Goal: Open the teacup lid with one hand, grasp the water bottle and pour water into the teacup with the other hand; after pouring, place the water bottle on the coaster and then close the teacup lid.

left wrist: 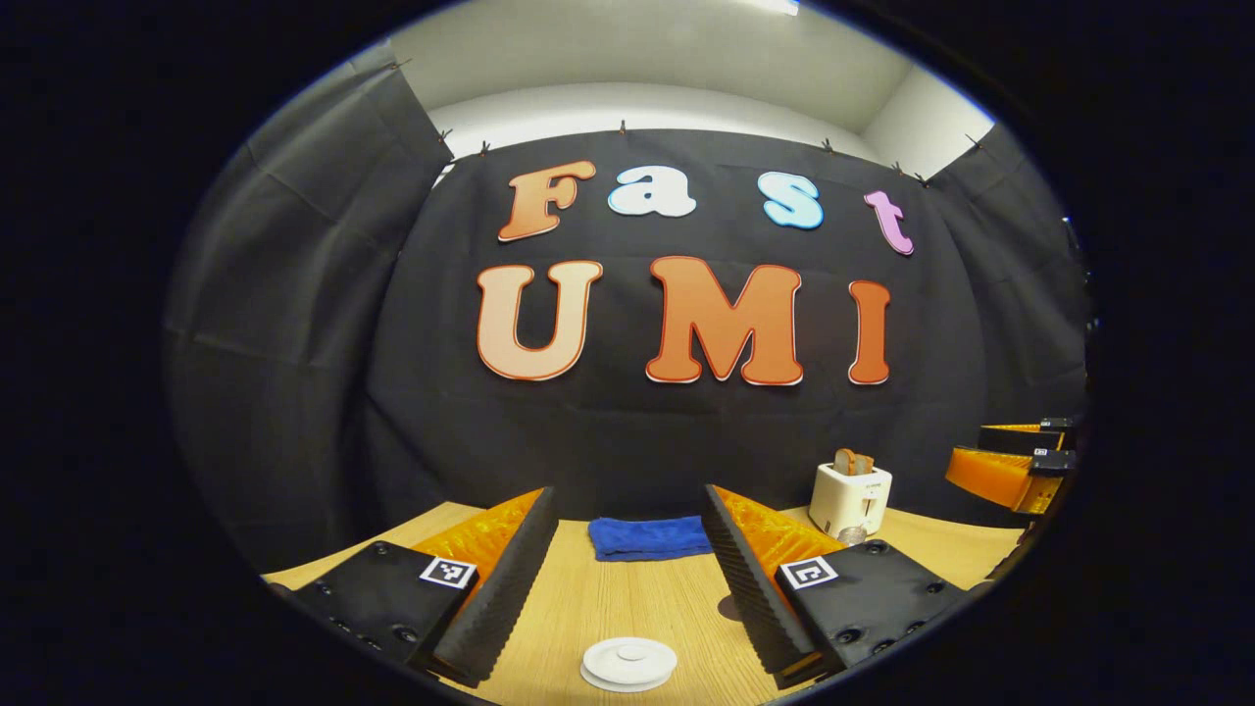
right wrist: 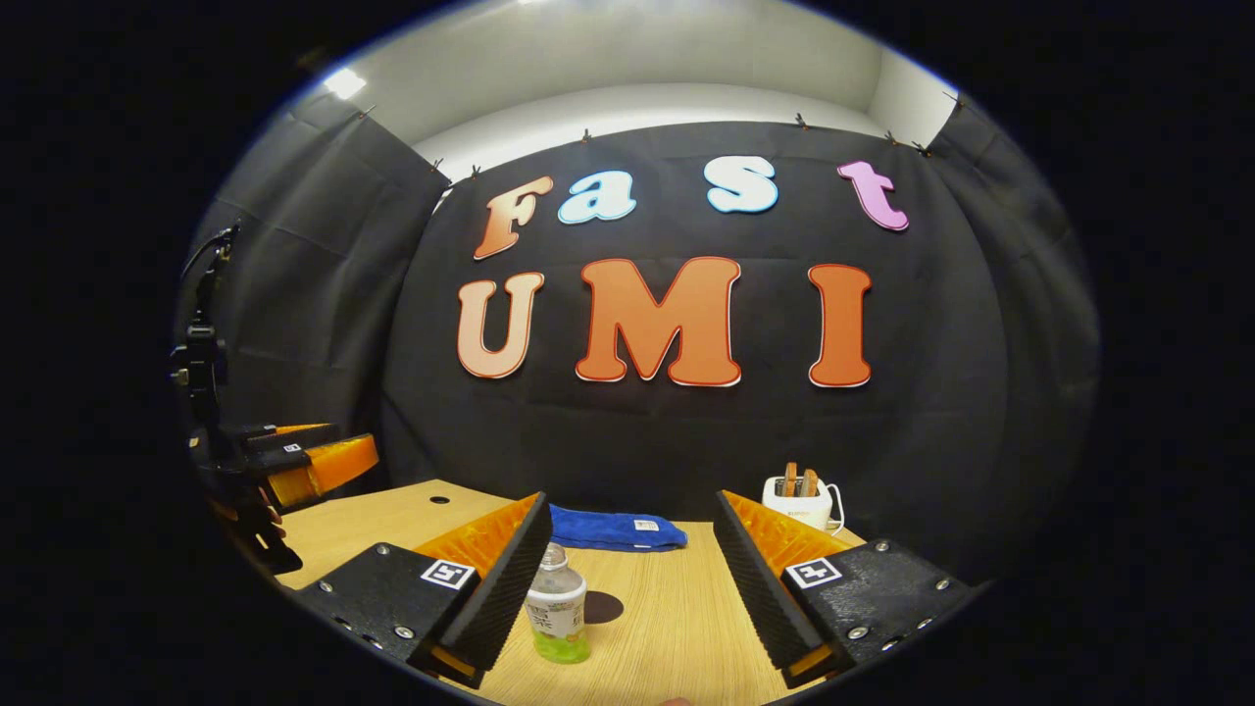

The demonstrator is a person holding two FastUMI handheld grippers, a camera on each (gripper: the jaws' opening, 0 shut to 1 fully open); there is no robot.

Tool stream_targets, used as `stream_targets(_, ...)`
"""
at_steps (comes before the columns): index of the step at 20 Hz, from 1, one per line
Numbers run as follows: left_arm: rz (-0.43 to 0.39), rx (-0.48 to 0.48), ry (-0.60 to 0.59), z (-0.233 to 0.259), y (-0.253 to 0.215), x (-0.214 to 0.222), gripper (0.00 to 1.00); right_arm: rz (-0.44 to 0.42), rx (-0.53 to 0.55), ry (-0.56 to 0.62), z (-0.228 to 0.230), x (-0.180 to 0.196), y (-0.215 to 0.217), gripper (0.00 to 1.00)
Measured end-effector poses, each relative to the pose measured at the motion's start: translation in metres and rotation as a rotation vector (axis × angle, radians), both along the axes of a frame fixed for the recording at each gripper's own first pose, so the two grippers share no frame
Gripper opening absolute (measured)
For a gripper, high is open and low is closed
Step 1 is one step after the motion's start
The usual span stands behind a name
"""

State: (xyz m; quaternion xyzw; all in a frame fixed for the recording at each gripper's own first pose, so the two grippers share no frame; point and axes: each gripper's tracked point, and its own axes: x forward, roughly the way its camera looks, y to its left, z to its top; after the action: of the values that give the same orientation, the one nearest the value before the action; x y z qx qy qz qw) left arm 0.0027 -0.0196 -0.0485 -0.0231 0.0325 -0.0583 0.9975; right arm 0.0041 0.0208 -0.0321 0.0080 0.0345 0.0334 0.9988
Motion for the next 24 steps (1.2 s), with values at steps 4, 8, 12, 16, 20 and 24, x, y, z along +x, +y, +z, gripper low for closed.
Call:
stream_targets(4,-0.03,-0.02,0.058,-0.033,-0.004,0.004,0.97,0.008,-0.014,0.017,-0.011,0.002,0.003,0.99)
stream_targets(8,-0.056,0.005,0.094,-0.062,-0.008,0.007,0.96,0.025,-0.024,0.02,-0.02,0.003,0.009,0.99)
stream_targets(12,-0.067,0.049,0.139,-0.097,-0.011,0.006,0.97,0.06,0.006,0.051,-0.037,0.002,0.019,0.99)
stream_targets(16,-0.069,0.111,0.188,-0.126,-0.015,0.006,0.97,0.081,0.028,0.079,-0.048,0.002,0.024,0.99)
stream_targets(20,-0.097,0.146,0.266,-0.163,-0.022,0.005,0.87,0.073,0.019,0.092,-0.057,0.003,0.021,0.99)
stream_targets(24,-0.125,0.189,0.347,-0.195,-0.028,0.001,0.88,0.067,0.022,0.113,-0.068,0.003,0.017,0.99)
